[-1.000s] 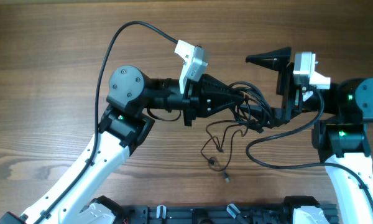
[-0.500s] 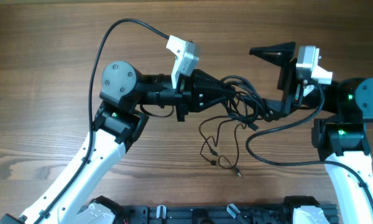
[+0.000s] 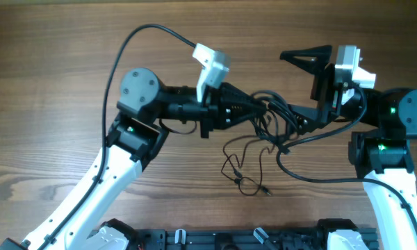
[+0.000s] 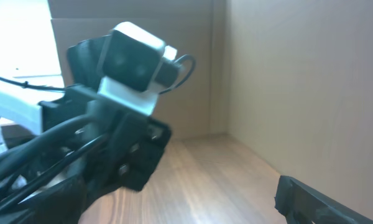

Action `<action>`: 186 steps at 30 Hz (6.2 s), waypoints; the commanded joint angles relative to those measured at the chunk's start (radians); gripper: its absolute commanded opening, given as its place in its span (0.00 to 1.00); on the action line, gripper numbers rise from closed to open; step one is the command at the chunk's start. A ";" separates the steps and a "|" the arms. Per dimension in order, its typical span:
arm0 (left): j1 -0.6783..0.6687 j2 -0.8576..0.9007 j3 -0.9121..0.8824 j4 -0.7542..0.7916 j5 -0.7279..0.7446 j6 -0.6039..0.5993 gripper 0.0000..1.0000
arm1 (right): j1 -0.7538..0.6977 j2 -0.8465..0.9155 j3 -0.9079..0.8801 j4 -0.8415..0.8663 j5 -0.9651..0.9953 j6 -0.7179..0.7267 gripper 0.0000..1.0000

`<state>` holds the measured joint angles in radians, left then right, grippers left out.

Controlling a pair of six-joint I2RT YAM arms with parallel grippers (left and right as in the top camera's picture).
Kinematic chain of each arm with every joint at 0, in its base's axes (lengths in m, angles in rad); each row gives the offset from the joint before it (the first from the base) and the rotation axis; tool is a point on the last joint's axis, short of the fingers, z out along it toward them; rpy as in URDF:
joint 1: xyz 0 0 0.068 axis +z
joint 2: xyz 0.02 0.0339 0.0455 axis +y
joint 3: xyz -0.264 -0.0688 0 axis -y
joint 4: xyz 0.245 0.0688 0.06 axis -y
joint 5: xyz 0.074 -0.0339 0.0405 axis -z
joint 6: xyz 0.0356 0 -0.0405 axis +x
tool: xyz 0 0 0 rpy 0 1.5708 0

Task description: Untangle cables

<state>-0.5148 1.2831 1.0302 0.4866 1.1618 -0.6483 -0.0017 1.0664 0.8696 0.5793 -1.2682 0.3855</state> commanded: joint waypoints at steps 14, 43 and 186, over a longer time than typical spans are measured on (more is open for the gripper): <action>0.023 -0.008 0.011 0.004 -0.037 0.332 0.04 | -0.003 0.114 0.002 -0.254 -0.090 0.122 1.00; -0.017 -0.007 0.012 0.044 -0.274 -0.303 0.04 | 0.058 0.115 0.002 0.040 -0.058 -0.407 1.00; 0.007 -0.111 0.011 -0.274 -0.108 0.538 0.04 | 0.141 0.147 0.734 -1.845 0.074 -1.171 0.50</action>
<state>-0.4671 1.1782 1.0332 0.1806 1.0554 -0.1314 0.1303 1.2179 1.5902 -1.2648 -1.1740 -0.7723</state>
